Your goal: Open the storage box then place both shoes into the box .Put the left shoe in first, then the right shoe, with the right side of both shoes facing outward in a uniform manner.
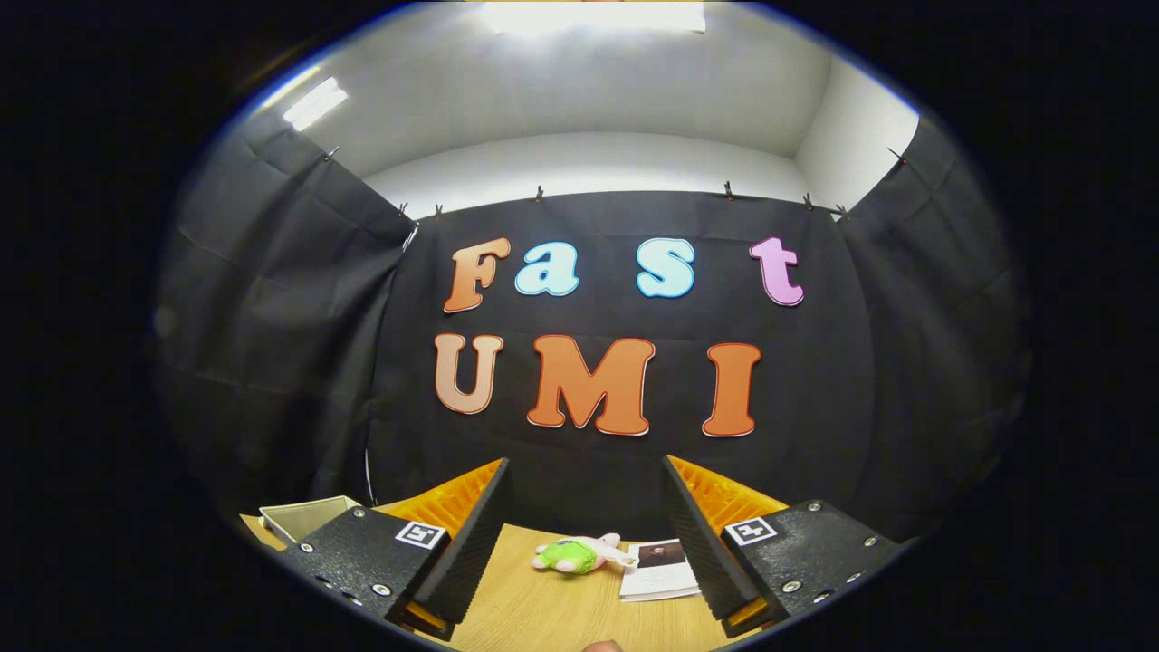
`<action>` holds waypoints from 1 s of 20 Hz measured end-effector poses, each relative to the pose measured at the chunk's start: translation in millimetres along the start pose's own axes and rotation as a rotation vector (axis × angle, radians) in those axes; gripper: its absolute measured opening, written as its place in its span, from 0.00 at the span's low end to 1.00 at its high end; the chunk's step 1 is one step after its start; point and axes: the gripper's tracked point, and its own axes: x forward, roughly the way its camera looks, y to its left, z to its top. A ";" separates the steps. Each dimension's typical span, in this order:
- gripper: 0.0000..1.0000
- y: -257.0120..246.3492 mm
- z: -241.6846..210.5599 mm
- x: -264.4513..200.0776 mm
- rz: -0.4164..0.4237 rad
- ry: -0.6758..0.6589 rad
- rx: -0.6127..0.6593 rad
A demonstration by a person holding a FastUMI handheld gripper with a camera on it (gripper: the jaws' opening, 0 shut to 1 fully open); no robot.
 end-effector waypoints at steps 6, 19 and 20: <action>0.96 -2.0 3.3 4.6 -0.003 -0.011 0.001; 0.96 8.8 21.0 10.1 0.018 -0.025 -0.024; 0.96 9.3 22.8 8.6 0.019 -0.028 -0.021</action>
